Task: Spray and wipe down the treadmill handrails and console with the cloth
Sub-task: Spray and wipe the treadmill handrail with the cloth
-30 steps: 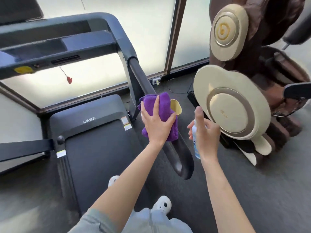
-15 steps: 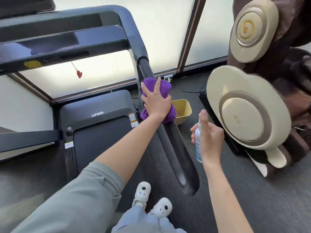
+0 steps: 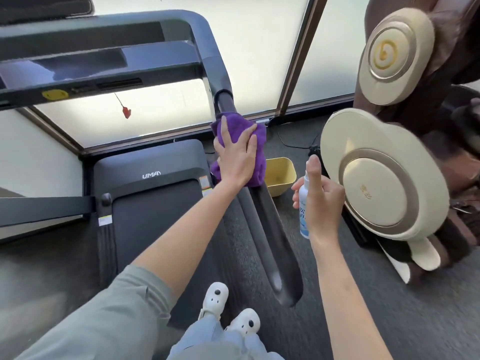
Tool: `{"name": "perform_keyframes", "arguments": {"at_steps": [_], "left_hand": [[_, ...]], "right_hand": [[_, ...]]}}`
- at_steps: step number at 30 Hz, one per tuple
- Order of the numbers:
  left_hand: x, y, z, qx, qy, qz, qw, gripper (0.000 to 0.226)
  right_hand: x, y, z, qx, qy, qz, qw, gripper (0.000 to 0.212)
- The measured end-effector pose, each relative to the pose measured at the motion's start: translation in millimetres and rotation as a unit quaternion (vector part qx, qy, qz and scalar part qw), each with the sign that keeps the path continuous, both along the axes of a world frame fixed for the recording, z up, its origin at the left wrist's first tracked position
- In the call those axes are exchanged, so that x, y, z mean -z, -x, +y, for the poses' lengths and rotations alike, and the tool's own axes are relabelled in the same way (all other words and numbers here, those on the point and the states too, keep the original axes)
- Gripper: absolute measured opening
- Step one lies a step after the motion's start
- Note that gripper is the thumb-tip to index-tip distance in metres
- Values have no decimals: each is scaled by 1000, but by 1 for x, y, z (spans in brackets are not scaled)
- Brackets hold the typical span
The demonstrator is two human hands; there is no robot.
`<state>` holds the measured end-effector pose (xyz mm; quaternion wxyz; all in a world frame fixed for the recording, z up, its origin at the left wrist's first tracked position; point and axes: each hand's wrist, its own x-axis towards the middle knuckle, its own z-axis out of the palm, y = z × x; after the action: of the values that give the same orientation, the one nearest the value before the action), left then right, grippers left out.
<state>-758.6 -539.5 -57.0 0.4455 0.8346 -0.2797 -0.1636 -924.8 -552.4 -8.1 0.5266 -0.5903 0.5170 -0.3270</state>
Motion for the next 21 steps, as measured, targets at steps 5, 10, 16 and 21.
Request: {"name": "perform_keyframes", "arguments": {"at_steps": [5, 10, 16, 21], "left_hand": [[18, 66, 36, -10, 44, -12, 999, 44], [8, 29, 10, -45, 20, 64, 997, 50], [-7, -50, -38, -55, -56, 65, 995, 46], [-18, -63, -49, -49, -104, 34, 993, 49]], "right_hand": [[-1, 2, 9, -16, 9, 1, 1000, 73], [4, -15, 7, -30, 9, 11, 999, 78], [9, -32, 1, -18, -4, 10, 1000, 77], [5, -21, -2, -2, 4, -4, 1000, 71]]}}
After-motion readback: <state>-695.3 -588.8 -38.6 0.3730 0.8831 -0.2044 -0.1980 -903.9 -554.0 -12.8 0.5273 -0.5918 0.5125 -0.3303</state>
